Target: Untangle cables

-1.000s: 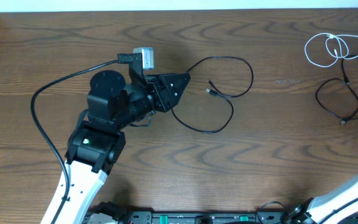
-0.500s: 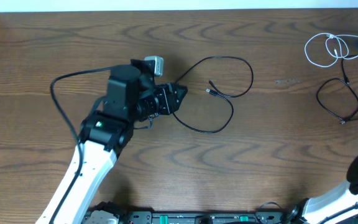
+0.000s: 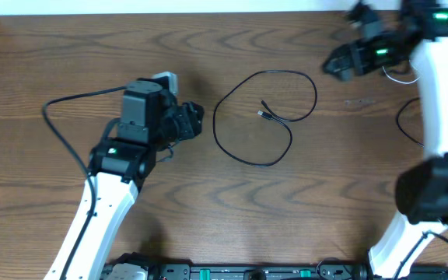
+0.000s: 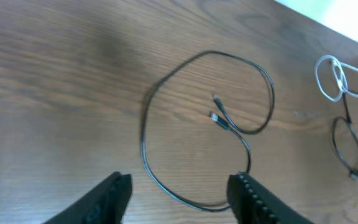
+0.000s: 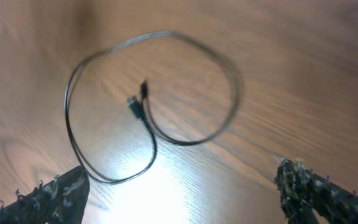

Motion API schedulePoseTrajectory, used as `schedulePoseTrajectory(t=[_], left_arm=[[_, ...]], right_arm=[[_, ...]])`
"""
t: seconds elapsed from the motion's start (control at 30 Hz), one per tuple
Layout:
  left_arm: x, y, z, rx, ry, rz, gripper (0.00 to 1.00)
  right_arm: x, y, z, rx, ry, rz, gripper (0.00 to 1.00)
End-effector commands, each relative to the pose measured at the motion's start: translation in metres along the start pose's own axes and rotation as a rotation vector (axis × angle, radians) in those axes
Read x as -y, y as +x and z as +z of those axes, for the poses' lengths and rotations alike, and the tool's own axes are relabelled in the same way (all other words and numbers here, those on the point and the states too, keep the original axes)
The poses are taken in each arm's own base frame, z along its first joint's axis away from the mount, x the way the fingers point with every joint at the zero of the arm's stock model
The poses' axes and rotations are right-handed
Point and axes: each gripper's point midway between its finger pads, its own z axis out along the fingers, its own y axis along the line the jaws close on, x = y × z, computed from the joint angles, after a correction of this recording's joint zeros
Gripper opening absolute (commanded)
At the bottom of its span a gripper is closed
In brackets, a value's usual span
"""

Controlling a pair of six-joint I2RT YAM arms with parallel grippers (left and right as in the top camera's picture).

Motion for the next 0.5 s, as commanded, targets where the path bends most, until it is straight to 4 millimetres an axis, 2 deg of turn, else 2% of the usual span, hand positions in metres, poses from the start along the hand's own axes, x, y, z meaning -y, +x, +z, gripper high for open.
schedulePoseTrajectory(t=[0.0,0.1,0.2,0.3,0.47], left_arm=[[-0.007,-0.008,-0.012,0.026,-0.024,-0.003,0.58],[-0.01,-0.002,-0.012,0.002,-0.037,-0.009,0.59],[-0.011,-0.001,-0.012,-0.005,-0.041,-0.011,0.59],[-0.011,-0.001,-0.012,-0.004,-0.041,-0.011,0.59],[-0.011,-0.001,-0.012,-0.004,-0.041,-0.011,0.59]], right_arm=[[-0.019,0.01,0.056,-0.128,-0.013,-0.159,0.92],[-0.029,0.018,0.089,-0.208,0.001,-0.214,0.91],[-0.039,0.029,0.118,-0.285,0.01,-0.271,0.83],[-0.047,0.039,0.139,-0.35,0.027,-0.307,0.79],[-0.056,0.054,0.164,-0.426,0.033,-0.342,0.78]])
